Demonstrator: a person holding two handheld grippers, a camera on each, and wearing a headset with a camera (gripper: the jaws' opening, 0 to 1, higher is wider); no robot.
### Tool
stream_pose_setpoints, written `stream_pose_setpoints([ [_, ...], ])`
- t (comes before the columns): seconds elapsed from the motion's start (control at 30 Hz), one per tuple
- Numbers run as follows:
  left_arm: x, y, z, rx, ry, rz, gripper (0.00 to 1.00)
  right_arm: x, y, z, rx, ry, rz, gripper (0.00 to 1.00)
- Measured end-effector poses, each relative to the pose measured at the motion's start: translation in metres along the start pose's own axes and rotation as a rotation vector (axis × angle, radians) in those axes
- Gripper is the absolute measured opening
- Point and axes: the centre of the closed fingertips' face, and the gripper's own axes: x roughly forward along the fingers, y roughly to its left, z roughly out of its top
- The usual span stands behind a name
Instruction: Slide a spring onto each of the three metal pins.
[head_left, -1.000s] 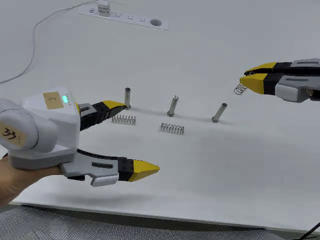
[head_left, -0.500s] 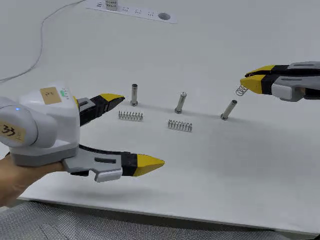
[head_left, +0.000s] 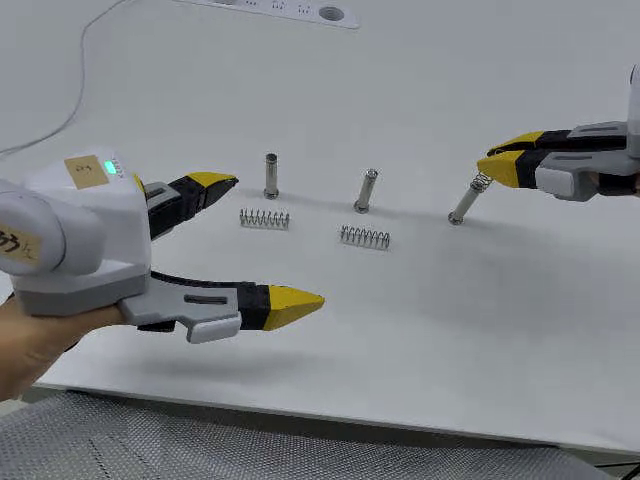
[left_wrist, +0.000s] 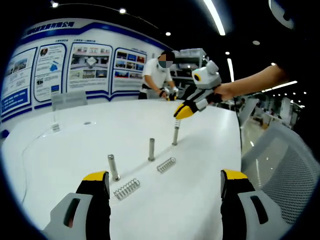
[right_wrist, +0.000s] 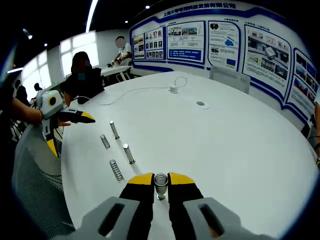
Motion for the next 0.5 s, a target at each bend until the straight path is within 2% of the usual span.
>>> stream_pose_setpoints([
  [0.1,0.0,0.001,-0.001,-0.006,0.004,0.005,0.94,0.002,0.002,-0.002,0.001,0.004,0.0,0.11],
  [0.3,-0.003,0.007,0.002,-0.037,-0.017,0.02,0.93,0.007,0.005,-0.007,-0.011,0.023,-0.005,0.11],
  [0.4,-0.002,0.006,-0.001,-0.031,-0.006,0.018,0.93,0.008,0.005,-0.008,-0.009,0.027,-0.01,0.11],
  [0.5,0.004,0.0,-0.005,-0.013,0.011,-0.004,0.93,0.01,0.003,-0.012,-0.018,0.041,-0.019,0.11],
])
